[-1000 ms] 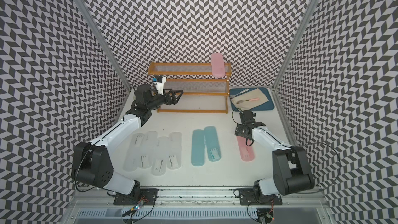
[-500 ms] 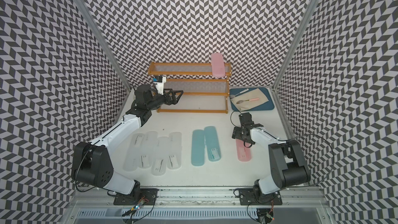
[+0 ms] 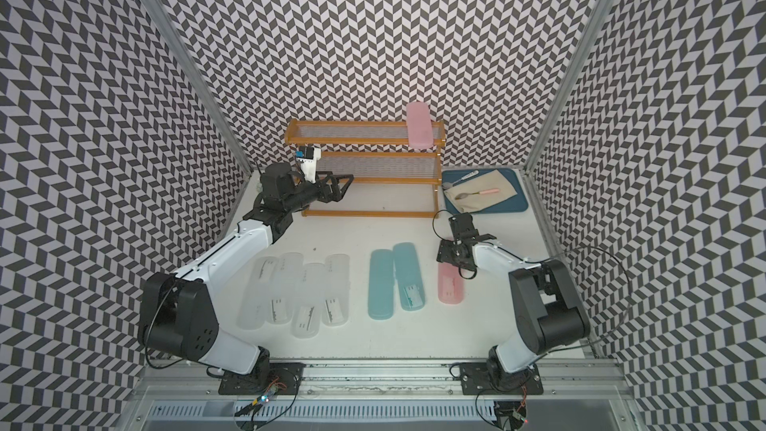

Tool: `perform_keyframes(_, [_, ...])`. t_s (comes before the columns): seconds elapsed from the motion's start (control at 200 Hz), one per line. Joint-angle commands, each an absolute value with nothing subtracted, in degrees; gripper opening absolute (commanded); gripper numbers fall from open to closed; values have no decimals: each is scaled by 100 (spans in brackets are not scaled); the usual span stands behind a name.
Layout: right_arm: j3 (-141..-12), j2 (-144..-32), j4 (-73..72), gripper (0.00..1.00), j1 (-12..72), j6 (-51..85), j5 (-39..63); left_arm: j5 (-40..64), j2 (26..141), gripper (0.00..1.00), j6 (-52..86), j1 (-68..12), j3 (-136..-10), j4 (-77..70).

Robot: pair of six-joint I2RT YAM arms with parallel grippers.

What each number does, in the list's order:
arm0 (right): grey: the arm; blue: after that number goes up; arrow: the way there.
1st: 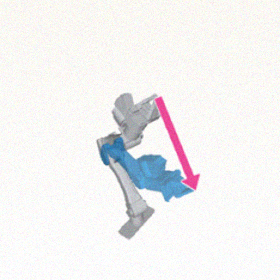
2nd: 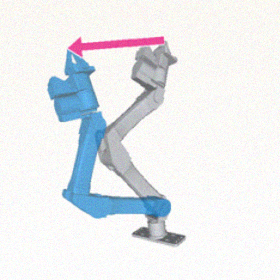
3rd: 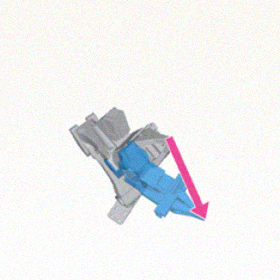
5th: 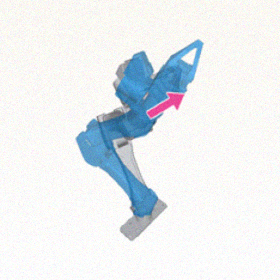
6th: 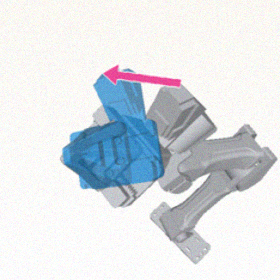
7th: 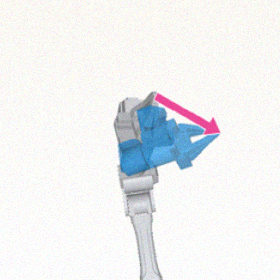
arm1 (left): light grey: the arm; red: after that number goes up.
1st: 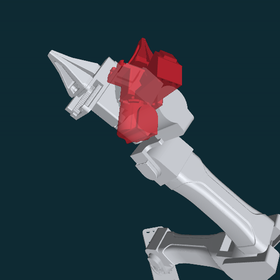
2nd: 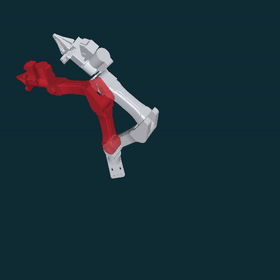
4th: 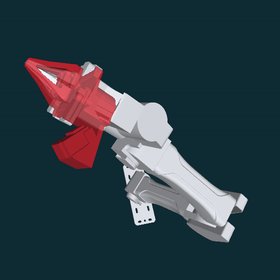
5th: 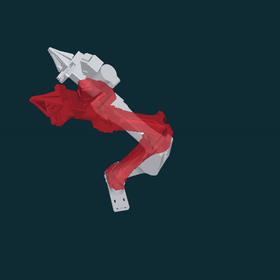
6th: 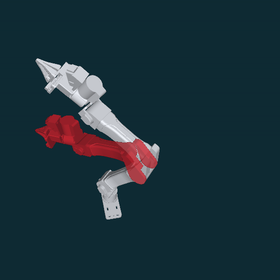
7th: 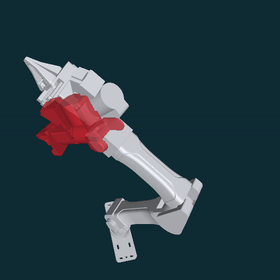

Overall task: Place the pencil cases on the shelf according to color
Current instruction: Move the pencil case to the center of the board, then pick up the pencil case from the center of the board.

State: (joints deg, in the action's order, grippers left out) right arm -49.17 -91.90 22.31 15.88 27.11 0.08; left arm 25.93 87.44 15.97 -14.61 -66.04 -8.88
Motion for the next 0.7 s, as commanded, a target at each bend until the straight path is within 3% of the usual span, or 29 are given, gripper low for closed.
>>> perform_keyframes(0.0, [-5272, -9546, 2164, 77, 1732, 2673, 73, 2488, 8784, 99, 1458, -1485, -6645, -880])
perform_keyframes(0.15, [-5717, -9617, 2497, 86, 1859, 2604, -501, 2439, 8808, 99, 1415, -1494, -6636, -870])
perform_keyframes(0.265, [-5637, -9179, 2691, 90, 1871, 2557, -801, 2422, 8855, 99, 1389, -1529, -6653, -837])
perform_keyframes(0.346, [-5433, -8721, 2815, 98, 1894, 2561, -860, 2383, 8852, 99, 1354, -1601, -6689, -771])
perform_keyframes(0.696, [-4236, -7587, 3198, 98, 2777, 3316, -682, 2035, 8759, 99, 1094, -1941, -6680, -648])
